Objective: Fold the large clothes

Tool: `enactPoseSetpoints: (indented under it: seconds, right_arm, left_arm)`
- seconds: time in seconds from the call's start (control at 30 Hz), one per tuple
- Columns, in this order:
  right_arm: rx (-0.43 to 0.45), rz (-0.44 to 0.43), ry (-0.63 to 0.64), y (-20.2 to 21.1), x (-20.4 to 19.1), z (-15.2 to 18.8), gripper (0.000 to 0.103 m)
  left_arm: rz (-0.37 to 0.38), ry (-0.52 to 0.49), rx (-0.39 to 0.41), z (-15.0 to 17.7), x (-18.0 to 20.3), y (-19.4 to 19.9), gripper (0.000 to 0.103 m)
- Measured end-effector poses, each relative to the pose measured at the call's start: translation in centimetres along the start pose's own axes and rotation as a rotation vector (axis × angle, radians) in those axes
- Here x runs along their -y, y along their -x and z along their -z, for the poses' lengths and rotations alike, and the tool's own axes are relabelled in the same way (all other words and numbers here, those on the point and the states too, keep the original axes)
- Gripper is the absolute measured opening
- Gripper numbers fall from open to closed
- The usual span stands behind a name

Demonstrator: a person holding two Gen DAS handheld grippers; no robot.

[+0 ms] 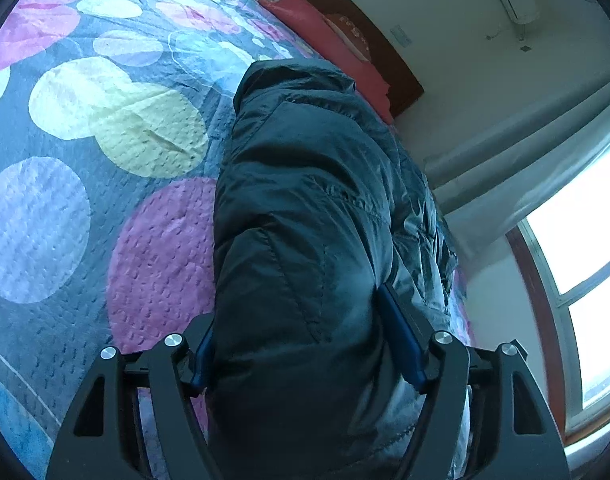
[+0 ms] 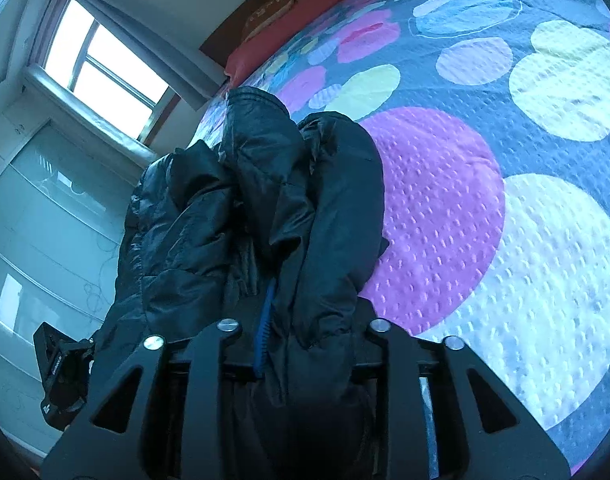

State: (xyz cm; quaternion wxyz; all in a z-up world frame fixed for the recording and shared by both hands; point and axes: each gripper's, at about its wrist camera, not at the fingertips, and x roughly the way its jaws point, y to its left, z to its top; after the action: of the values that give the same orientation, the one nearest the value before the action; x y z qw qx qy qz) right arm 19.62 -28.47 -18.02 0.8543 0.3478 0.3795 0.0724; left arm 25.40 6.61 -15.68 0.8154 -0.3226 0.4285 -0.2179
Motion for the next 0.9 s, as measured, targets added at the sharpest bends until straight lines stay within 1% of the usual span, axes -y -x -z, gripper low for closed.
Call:
enactPoseSetpoints:
  seconds: [0.07, 0.1, 0.17, 0.23, 0.3, 0.4, 0.47, 0.57, 0.63, 0.73, 0.83, 0.87, 0.9]
  right_arm:
    - [-0.003, -0.006, -0.015, 0.3, 0.3, -0.2, 0.041]
    - [-0.001, -0.010, -0.022, 0.5, 0.5, -0.3, 0.043]
    - [0.014, -0.014, -0.031, 0.9, 0.7, -1.0, 0.052]
    - [0.026, -0.022, -0.032, 1.2, 0.7, -1.9, 0.055]
    - [0.025, -0.020, -0.026, 1.1, 0.6, -3.0, 0.055]
    - [0.019, -0.006, -0.013, 0.9, 0.6, -4.2, 0.057]
    - [0.016, 0.006, -0.002, 0.3, 0.6, -5.0, 0.061]
    - [-0.006, 0.021, 0.004, -0.7, 0.5, -5.9, 0.064]
    - [-0.008, 0.027, 0.005, -1.3, 0.6, -6.4, 0.065]
    - [-0.015, 0.025, 0.001, -2.2, 0.7, -7.1, 0.068]
    - [-0.035, 0.017, -0.009, -3.1, 1.0, -7.4, 0.068]
    - [-0.046, 0.013, -0.012, -3.4, 1.1, -7.4, 0.062]
    - [-0.057, 0.014, -0.016, -3.7, 1.2, -7.4, 0.054]
  left_arm:
    - [0.000, -0.023, -0.015, -0.4, -0.1, 0.4, 0.072]
    - [-0.002, -0.034, -0.020, -0.6, 0.0, 0.8, 0.073]
    - [0.003, -0.036, -0.025, -1.1, -0.1, 1.2, 0.073]
    - [0.019, -0.024, -0.033, -1.7, -0.2, 1.4, 0.073]
    - [0.024, -0.014, -0.023, -2.3, -0.5, 1.5, 0.073]
    - [0.056, 0.023, -0.036, -3.1, -0.9, 1.8, 0.073]
    - [0.038, 0.019, -0.032, -3.3, -1.1, 1.6, 0.073]
    - [0.003, -0.011, -0.020, -3.7, -1.1, 1.1, 0.073]
    - [0.005, 0.008, -0.029, -4.1, -1.4, 0.8, 0.076]
    - [0.006, 0.036, -0.027, -4.9, -1.9, 0.4, 0.076]
    - [0.000, 0.019, -0.041, -5.8, -1.6, -0.6, 0.076]
    - [-0.007, 0.007, -0.046, -5.9, -1.4, -0.9, 0.076]
    - [-0.032, -0.013, -0.043, -6.1, -1.1, -1.3, 0.076]
